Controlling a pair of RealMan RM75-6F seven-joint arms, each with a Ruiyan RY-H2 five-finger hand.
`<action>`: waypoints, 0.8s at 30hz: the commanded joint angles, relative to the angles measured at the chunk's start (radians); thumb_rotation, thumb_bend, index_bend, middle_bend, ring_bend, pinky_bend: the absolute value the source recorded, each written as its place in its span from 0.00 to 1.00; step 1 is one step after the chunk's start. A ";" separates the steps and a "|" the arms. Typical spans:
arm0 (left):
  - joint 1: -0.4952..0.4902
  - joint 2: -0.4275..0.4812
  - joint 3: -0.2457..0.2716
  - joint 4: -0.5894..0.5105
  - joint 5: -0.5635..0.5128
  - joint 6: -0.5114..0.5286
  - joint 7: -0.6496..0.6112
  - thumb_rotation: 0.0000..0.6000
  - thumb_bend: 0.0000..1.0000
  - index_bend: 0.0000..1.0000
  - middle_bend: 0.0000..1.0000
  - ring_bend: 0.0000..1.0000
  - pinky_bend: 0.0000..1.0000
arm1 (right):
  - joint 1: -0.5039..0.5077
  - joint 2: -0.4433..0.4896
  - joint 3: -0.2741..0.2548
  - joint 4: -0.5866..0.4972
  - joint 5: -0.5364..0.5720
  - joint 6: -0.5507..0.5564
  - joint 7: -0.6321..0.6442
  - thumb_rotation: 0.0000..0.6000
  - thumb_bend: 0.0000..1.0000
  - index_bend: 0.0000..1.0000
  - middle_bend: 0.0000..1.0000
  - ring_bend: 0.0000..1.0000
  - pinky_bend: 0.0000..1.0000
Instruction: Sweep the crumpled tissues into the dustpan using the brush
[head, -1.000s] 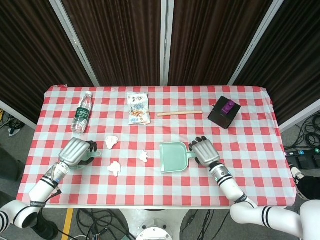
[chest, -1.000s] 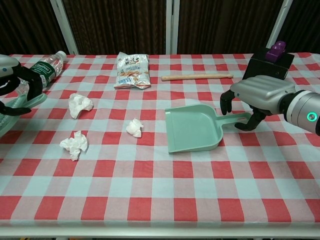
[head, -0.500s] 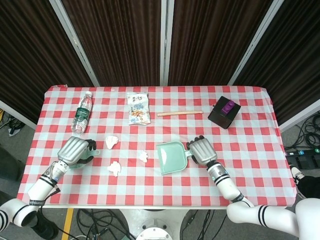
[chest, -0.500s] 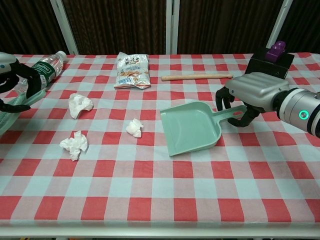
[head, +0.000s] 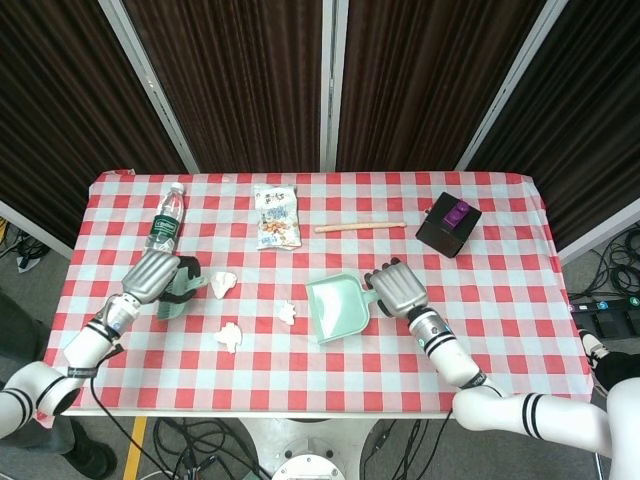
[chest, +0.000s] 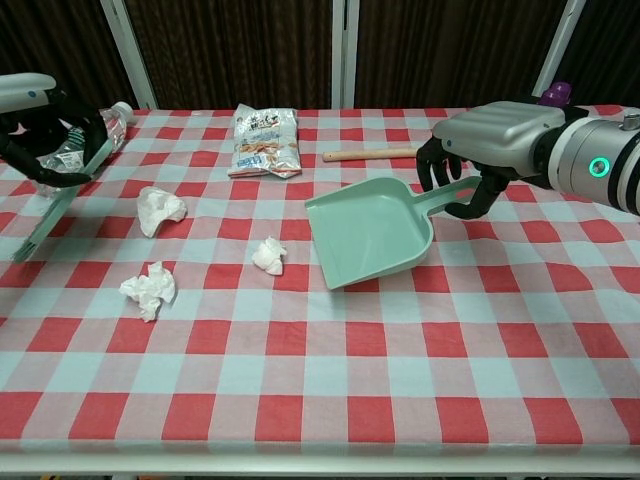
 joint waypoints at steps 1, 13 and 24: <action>-0.059 -0.054 0.003 0.098 0.023 -0.059 -0.132 1.00 0.43 0.55 0.56 0.79 0.92 | 0.024 -0.021 -0.012 0.016 0.030 -0.006 -0.022 1.00 0.44 0.65 0.55 0.36 0.28; -0.135 -0.194 0.020 0.302 0.057 -0.070 -0.362 1.00 0.43 0.55 0.56 0.78 0.92 | 0.106 -0.117 -0.011 0.116 0.121 -0.014 -0.045 1.00 0.44 0.65 0.55 0.36 0.28; -0.179 -0.262 0.024 0.300 0.082 -0.010 -0.485 1.00 0.44 0.55 0.56 0.78 0.92 | 0.168 -0.179 0.002 0.196 0.153 -0.043 -0.018 1.00 0.46 0.65 0.55 0.36 0.28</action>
